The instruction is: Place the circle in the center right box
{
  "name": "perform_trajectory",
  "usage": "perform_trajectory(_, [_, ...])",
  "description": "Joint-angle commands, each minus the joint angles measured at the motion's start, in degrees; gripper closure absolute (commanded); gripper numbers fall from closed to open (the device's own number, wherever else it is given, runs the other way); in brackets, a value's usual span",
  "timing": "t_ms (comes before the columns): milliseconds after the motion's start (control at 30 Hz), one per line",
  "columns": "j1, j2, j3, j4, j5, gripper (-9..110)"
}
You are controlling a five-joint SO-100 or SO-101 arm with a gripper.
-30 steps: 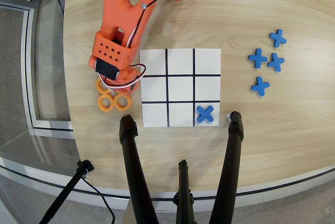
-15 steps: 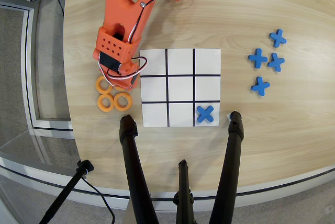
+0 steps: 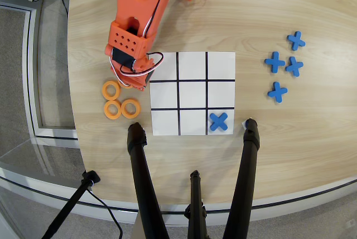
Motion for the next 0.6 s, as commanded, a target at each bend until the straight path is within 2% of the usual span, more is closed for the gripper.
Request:
perform_trajectory(0, [-0.62,1.05,1.85,0.26,1.41,102])
perform_trajectory(267, [-6.15,11.25,4.83,2.20,6.33,102])
perform_trajectory(567, [-21.88,23.99,6.15,3.78,12.48,102])
